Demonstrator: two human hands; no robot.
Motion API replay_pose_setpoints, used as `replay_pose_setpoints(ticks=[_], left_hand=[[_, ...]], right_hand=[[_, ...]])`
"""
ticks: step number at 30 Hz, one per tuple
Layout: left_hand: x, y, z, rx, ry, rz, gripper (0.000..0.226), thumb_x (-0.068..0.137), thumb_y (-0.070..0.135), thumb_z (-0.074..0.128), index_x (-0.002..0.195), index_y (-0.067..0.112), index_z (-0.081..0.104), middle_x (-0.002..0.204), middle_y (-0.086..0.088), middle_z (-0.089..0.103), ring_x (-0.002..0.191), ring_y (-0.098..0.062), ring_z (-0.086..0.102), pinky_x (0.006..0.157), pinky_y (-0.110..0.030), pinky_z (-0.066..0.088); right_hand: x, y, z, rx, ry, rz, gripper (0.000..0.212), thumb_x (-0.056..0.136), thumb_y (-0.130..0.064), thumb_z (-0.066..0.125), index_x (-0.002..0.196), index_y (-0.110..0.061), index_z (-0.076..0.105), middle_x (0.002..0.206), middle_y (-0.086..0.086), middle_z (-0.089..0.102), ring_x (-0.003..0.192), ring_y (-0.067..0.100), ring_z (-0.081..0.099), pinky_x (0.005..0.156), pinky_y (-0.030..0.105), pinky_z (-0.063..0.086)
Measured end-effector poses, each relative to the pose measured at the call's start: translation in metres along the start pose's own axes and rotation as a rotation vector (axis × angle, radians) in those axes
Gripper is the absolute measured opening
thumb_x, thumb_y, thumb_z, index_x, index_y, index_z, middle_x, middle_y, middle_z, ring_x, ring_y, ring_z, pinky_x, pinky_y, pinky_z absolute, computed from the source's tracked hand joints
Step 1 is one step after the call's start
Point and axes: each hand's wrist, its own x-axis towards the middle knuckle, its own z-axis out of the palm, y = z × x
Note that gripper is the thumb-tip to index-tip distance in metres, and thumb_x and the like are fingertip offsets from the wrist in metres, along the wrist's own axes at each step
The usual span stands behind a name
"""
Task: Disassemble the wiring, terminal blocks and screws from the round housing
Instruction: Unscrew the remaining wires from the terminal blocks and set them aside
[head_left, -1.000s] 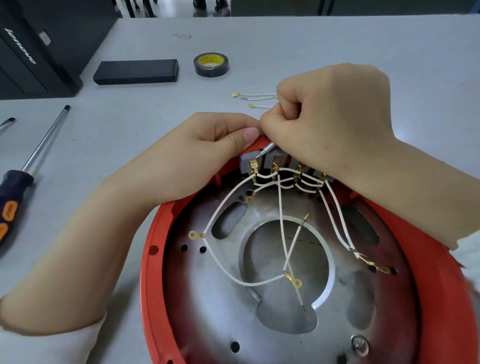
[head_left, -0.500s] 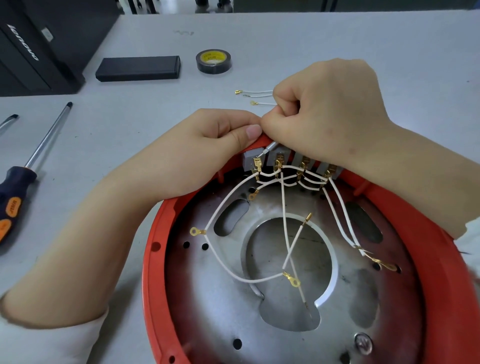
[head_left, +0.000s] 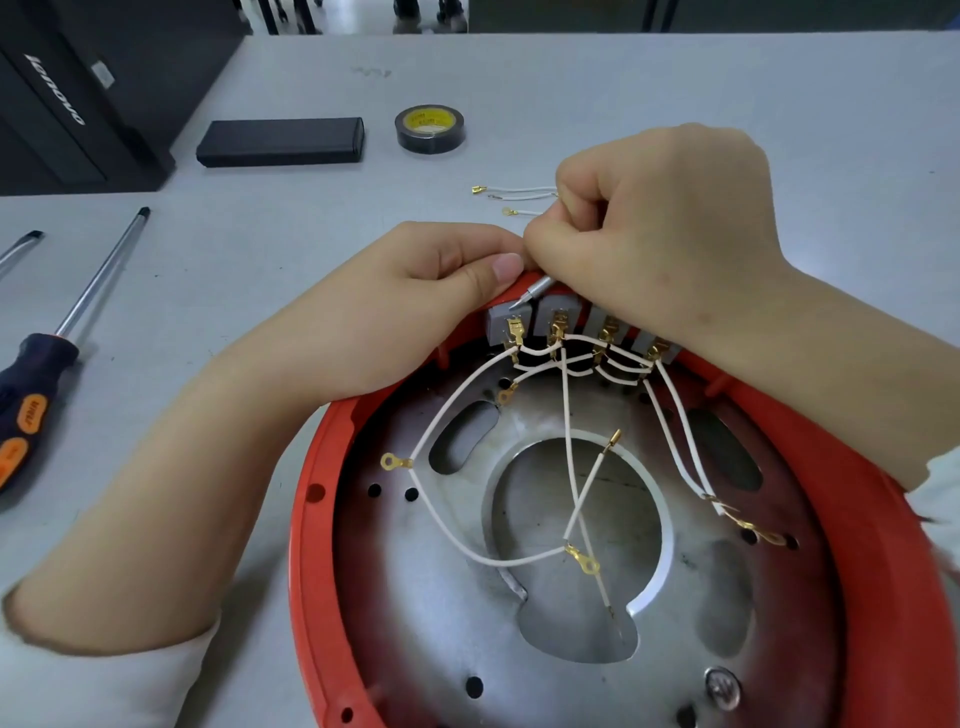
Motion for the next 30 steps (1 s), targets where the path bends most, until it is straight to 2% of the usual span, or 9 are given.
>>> replay_pose_setpoints(ticks=[3,5,10,13,16,18,22,27,30], left_hand=[[0.0,-0.001,0.0,-0.008,0.008,-0.008,0.028,0.102,0.013,0.041,0.108,0.023,0.066,0.103,0.014,0.072,0.103,0.002,0.063,0.09,-0.011,0.043],[0.001,-0.002,0.0,0.001,0.015,-0.014,0.028,0.102,0.014,0.041,0.109,0.022,0.066,0.105,0.013,0.072,0.105,0.001,0.063,0.093,-0.013,0.043],[0.0,-0.001,0.0,-0.006,0.019,-0.025,0.029,0.102,0.016,0.041,0.117,0.018,0.066,0.111,0.009,0.072,0.109,-0.003,0.063,0.099,-0.019,0.044],[-0.001,-0.001,0.0,-0.027,0.027,-0.056,0.03,0.102,0.017,0.042,0.121,0.015,0.065,0.113,0.006,0.071,0.109,-0.005,0.063,0.102,-0.026,0.045],[-0.001,0.0,-0.001,-0.054,0.029,-0.073,0.029,0.101,0.017,0.042,0.119,0.015,0.065,0.11,0.007,0.072,0.106,-0.003,0.064,0.1,-0.023,0.046],[-0.001,0.001,-0.001,-0.039,0.027,-0.078,0.029,0.101,0.018,0.042,0.119,0.017,0.066,0.11,0.008,0.072,0.106,-0.002,0.064,0.1,-0.023,0.046],[-0.002,0.003,-0.001,-0.011,0.038,-0.083,0.029,0.101,0.02,0.043,0.119,0.019,0.066,0.109,0.01,0.072,0.106,-0.001,0.063,0.101,-0.025,0.045],[-0.002,0.004,0.0,-0.047,0.037,-0.112,0.03,0.101,0.017,0.042,0.121,0.014,0.065,0.114,0.004,0.071,0.111,-0.007,0.063,0.106,-0.035,0.043],[-0.002,0.003,0.0,-0.067,0.031,-0.112,0.03,0.101,0.016,0.042,0.121,0.013,0.064,0.114,0.003,0.07,0.111,-0.009,0.063,0.107,-0.036,0.043]], right_hand=[[-0.001,-0.001,0.0,-0.009,0.006,-0.035,0.034,0.073,-0.027,0.051,0.05,-0.015,0.03,0.042,-0.002,0.024,0.048,0.02,0.03,0.049,0.029,0.02],[-0.003,-0.002,0.0,-0.006,0.03,-0.054,0.032,0.073,-0.026,0.053,0.05,-0.015,0.032,0.041,-0.003,0.023,0.048,0.021,0.03,0.051,0.028,0.021],[-0.002,0.0,0.002,0.092,0.11,0.021,0.032,0.083,-0.037,0.052,0.06,-0.016,0.049,0.045,-0.002,0.042,0.05,0.019,0.038,0.049,0.029,0.026],[0.001,0.006,-0.001,0.333,-0.102,0.151,0.03,0.093,-0.051,0.046,0.075,-0.027,0.046,0.047,-0.006,0.049,0.049,0.01,0.045,0.053,0.027,0.031],[0.001,0.018,-0.011,0.691,-0.311,0.224,0.01,0.096,-0.026,0.052,0.089,-0.029,0.046,0.059,-0.007,0.053,0.053,0.01,0.043,0.053,0.023,0.037],[0.0,0.024,-0.021,0.865,-0.36,0.229,0.018,0.096,-0.011,0.053,0.095,-0.027,0.045,0.068,-0.006,0.061,0.052,0.016,0.049,0.045,0.017,0.035],[0.0,0.023,-0.032,1.073,-0.347,0.227,0.009,0.094,-0.012,0.058,0.096,-0.019,0.054,0.083,0.005,0.074,0.044,0.021,0.059,0.035,0.019,0.031],[-0.002,0.013,-0.023,1.432,-0.261,0.387,0.012,0.078,-0.021,0.068,0.087,-0.014,0.068,0.064,-0.001,0.065,0.04,0.011,0.047,0.037,0.015,0.03],[-0.004,0.008,-0.017,1.44,-0.204,0.348,0.015,0.086,-0.029,0.061,0.084,-0.016,0.067,0.059,-0.003,0.056,0.041,0.011,0.04,0.039,0.018,0.028]])
